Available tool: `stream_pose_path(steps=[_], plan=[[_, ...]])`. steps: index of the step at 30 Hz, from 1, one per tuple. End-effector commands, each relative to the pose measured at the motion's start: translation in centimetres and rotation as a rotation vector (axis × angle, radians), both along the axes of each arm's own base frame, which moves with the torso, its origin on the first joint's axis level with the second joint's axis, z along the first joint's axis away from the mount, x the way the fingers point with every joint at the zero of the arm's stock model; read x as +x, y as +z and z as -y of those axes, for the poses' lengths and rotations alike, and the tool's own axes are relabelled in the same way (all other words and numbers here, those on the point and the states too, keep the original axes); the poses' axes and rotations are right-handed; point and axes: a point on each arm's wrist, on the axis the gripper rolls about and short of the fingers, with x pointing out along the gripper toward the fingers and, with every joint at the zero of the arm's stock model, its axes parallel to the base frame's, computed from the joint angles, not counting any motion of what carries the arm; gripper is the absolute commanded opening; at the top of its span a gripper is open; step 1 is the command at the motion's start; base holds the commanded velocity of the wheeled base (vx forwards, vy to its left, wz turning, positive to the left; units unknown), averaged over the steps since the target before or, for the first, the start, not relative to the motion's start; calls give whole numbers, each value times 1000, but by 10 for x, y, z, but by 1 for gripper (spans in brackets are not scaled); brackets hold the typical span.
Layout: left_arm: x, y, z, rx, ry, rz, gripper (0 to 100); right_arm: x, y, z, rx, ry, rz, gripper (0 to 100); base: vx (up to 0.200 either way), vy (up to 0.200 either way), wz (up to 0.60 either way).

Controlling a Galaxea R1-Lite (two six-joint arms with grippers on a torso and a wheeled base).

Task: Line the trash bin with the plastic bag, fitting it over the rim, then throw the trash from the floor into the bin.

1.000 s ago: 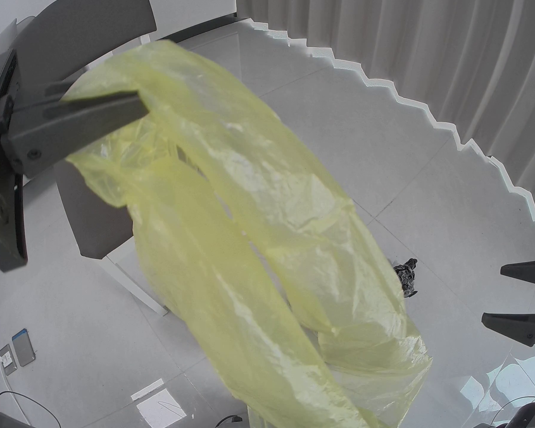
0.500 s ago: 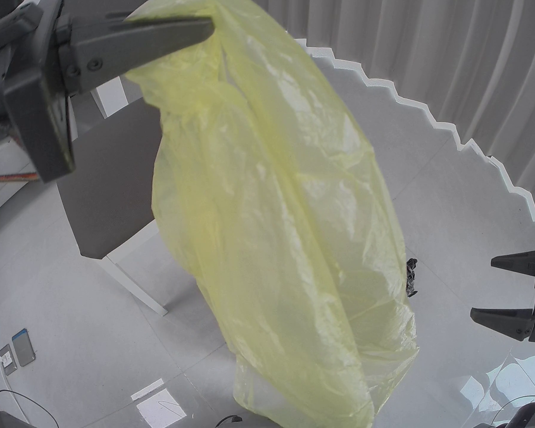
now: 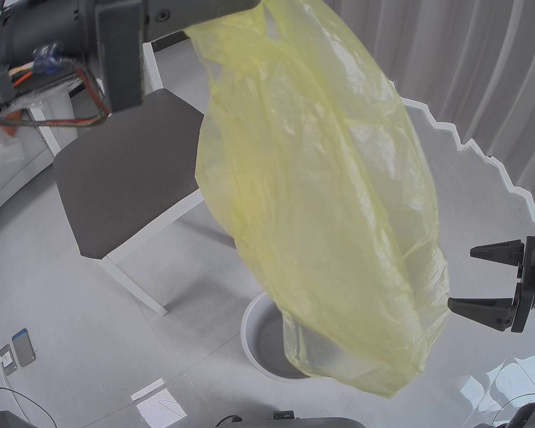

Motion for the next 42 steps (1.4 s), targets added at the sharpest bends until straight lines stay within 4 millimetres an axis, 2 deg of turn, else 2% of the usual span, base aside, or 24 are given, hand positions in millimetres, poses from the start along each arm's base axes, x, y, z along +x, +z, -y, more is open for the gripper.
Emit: stream_pose_path(steps=[1,8,14,15,25,35,36,42], plan=[[11,4,10,-3,5,-1,0,2,-1,-4,-5,18,-10,100,0,0,0],[14,9,14,-15,4,10,0,4,-3,-5,-11,20,-17,100,0,0,0],[10,11,13,-20,-5,15,0,14,0,-10,-7,18,-11,100,0,0,0],[10,12,13,-22,-5,17,0,16,0,-11,-8,17,-11,0,0,0,0],[8,17,11,-38,-8,29,0,26,-6,-16,-21,16,-37,0,0,0,0],[7,19,7,-44,-4,33,0,27,-2,-16,-24,-5,-18,0,0,0,0],[6,20,7,-46,-4,35,0,27,-1,-16,-24,-6,-16,100,0,0,0],[5,20,6,-47,-6,36,0,29,6,-17,-15,-9,3,100,0,0,0]])
